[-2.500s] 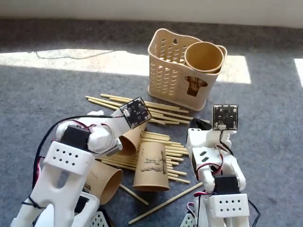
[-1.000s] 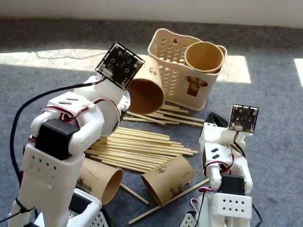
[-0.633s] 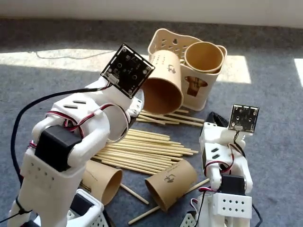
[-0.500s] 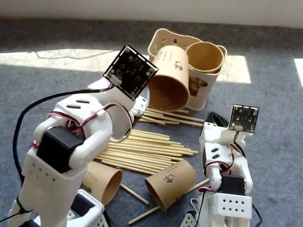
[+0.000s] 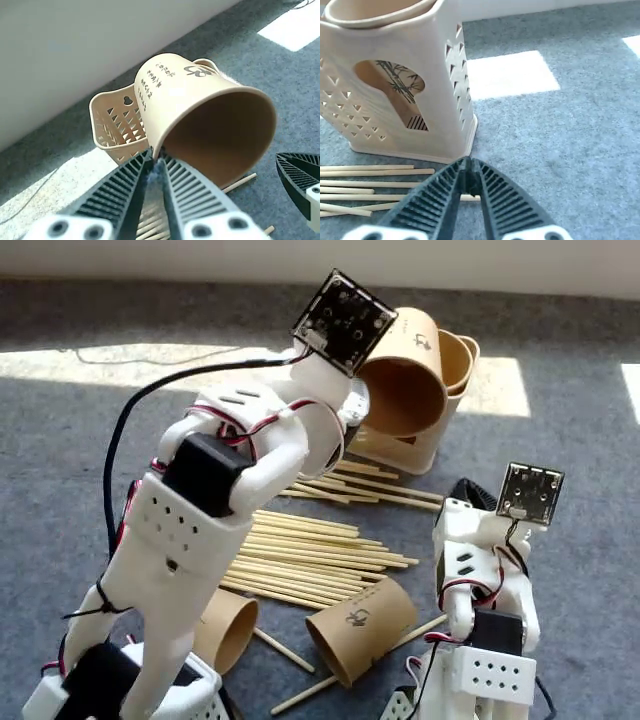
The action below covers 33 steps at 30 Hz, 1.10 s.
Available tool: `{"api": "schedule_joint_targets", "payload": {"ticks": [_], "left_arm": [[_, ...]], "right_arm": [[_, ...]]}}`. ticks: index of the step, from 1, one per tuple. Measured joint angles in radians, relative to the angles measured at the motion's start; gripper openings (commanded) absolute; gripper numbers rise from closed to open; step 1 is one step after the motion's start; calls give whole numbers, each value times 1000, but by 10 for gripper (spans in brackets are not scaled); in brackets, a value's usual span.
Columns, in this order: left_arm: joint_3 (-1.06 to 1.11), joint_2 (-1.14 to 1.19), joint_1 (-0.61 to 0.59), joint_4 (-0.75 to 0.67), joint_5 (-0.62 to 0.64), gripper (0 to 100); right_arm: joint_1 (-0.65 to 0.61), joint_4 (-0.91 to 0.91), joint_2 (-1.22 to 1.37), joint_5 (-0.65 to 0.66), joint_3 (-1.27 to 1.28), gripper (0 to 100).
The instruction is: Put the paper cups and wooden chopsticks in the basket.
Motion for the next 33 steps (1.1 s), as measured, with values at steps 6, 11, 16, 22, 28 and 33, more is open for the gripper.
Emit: {"api": "schedule_joint_targets", "payload": {"ticks": [6, 11, 16, 22, 28, 33], "left_arm": [[-141, 149, 58, 0, 0, 6], [-216, 244, 57, 0, 0, 6], [-242, 288, 58, 0, 0, 8], [-242, 302, 57, 0, 0, 121], [-242, 308, 57, 0, 18, 203], [-242, 308, 35, -41, 77, 204]], "right_arm": [[3, -14, 0, -2, 2, 5], [2, -20, 0, -6, 2, 5], [2, -21, 0, -6, 2, 5], [2, -21, 0, -6, 2, 5], [2, -21, 0, -6, 2, 5], [2, -21, 0, -6, 2, 5]]}}
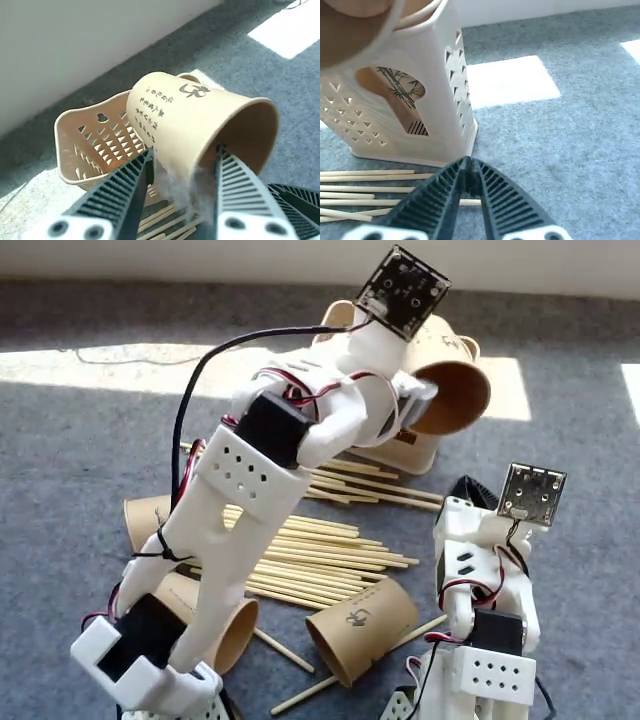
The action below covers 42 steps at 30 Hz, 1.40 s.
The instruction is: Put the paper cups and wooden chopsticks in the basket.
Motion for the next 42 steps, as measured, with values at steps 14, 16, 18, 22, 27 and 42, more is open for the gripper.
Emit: {"api": "schedule_joint_targets", "payload": {"ticks": [14, 16, 18, 22, 27, 42], "left_arm": [[28, -2, -35, -210, 104, 204], [64, 0, -41, -239, 104, 204], [83, 0, -41, -252, 104, 204], [87, 0, -37, -255, 104, 204], [87, 0, -83, -207, 104, 203], [87, -196, -384, 336, -55, 207]], "right_arm": [[0, 0, 0, 0, 0, 5], [0, 0, 0, 0, 0, 5], [0, 0, 0, 0, 0, 5], [0, 0, 0, 0, 0, 5], [0, 0, 0, 0, 0, 5], [0, 0, 0, 0, 0, 5]]}}
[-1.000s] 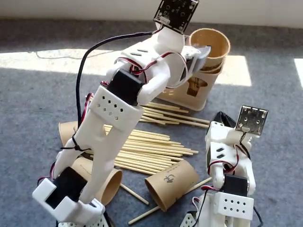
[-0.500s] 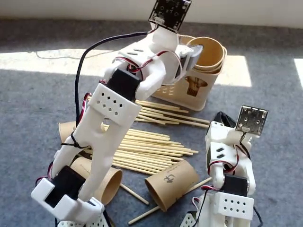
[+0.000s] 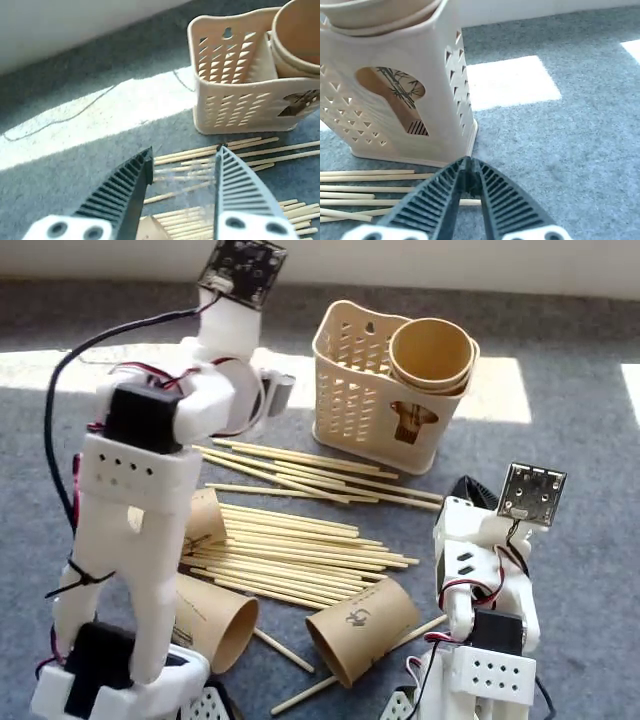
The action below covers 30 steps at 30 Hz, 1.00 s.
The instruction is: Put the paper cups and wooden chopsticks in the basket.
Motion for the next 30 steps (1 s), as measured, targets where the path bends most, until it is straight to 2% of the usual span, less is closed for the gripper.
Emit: {"api": "schedule_joint_targets", "payload": {"ticks": [9, 12, 15, 22, 30], "left_arm": [[0, -18, -232, 245, -5, 208], [54, -31, -301, 269, -17, 208], [133, -31, -338, 273, -95, 208], [273, -31, -328, 275, -256, 208], [414, -31, -172, 273, -321, 208]], "right_arm": [[0, 0, 0, 0, 0, 6], [0, 0, 0, 0, 0, 6], [0, 0, 0, 0, 0, 6], [0, 0, 0, 0, 0, 6], [0, 0, 0, 0, 0, 6]]}}
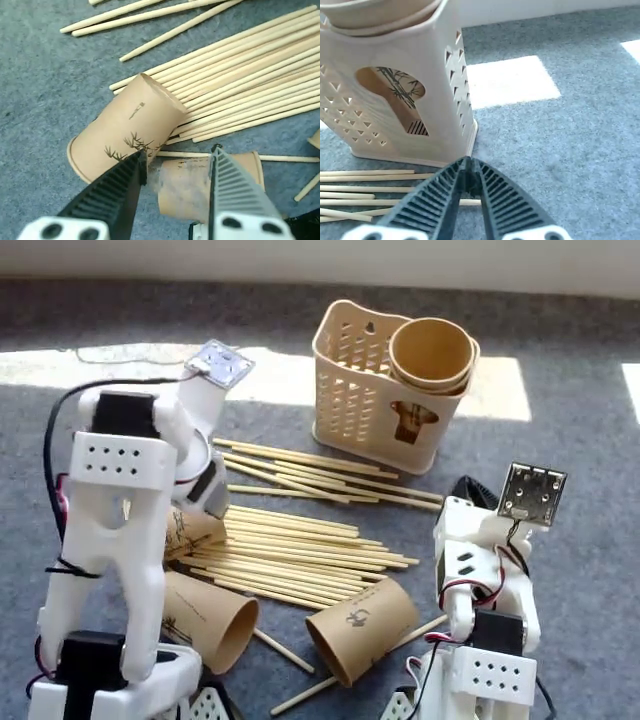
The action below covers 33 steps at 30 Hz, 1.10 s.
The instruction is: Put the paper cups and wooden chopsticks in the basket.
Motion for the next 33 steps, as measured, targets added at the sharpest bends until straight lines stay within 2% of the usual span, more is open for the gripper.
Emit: {"api": "schedule_joint_targets", "payload": {"ticks": [6, 13, 26, 33], "left_arm": [[130, 0, 172, -5, -14, 208], [288, 0, 341, -6, -112, 207], [431, 0, 405, -2, -253, 203], [433, 0, 402, -2, -262, 185]], "right_arm": [[0, 0, 0, 0, 0, 6], [0, 0, 0, 0, 0, 6], [0, 0, 0, 0, 0, 6], [0, 0, 0, 0, 0, 6]]}}
